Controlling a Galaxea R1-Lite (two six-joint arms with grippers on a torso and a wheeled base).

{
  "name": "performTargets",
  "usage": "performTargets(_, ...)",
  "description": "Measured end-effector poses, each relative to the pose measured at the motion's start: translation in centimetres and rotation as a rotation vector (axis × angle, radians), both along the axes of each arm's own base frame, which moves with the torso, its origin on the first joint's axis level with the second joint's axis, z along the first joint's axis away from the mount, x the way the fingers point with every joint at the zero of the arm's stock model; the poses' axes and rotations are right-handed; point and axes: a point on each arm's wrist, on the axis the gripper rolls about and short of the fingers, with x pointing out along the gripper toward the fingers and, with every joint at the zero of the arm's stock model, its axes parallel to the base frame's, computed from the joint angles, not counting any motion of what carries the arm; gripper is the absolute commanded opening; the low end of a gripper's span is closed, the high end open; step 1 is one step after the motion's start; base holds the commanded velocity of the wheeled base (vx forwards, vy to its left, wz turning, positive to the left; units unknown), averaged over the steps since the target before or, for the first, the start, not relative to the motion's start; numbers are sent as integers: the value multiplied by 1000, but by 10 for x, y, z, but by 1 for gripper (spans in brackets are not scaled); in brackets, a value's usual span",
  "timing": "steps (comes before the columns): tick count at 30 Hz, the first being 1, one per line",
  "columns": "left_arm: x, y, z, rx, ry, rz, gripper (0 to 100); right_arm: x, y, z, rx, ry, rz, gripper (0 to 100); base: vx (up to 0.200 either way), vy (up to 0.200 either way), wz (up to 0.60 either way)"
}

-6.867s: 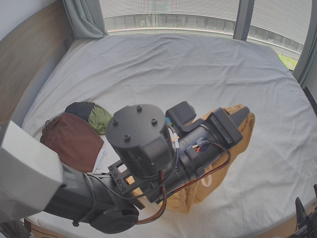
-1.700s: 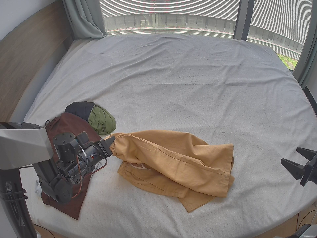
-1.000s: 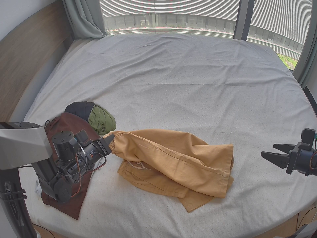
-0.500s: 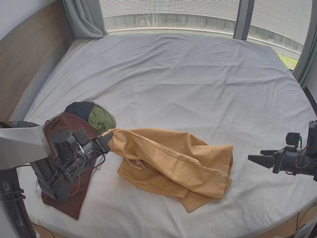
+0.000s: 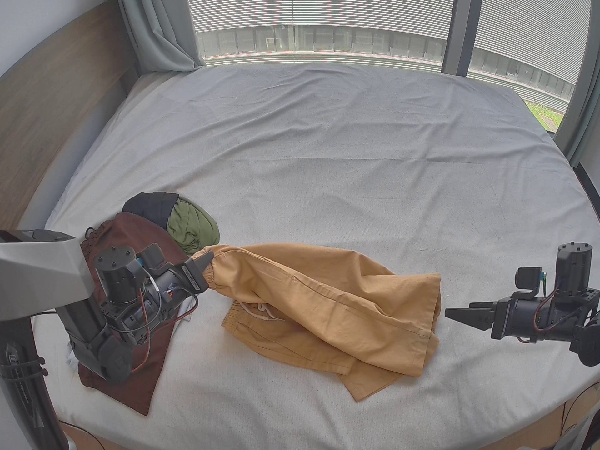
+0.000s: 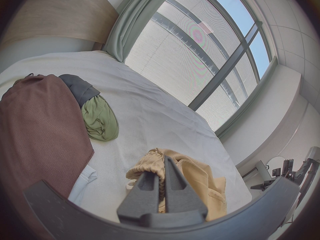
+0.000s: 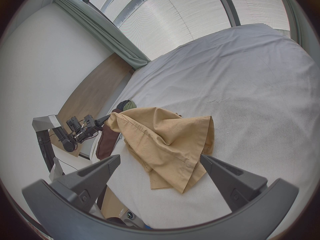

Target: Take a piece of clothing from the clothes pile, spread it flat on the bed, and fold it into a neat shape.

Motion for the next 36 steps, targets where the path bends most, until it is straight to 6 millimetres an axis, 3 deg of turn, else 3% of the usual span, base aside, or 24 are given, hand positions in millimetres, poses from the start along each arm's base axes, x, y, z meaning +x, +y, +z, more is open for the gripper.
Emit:
performTargets(20,-2,0,0,11,0,-4,0,27,5,-52,37,41,-25,100,0,0,0)
performTargets(36,-2,-1,-1,12,2,-5,0,38,16,-90,83,87,-26,100,0,0,0)
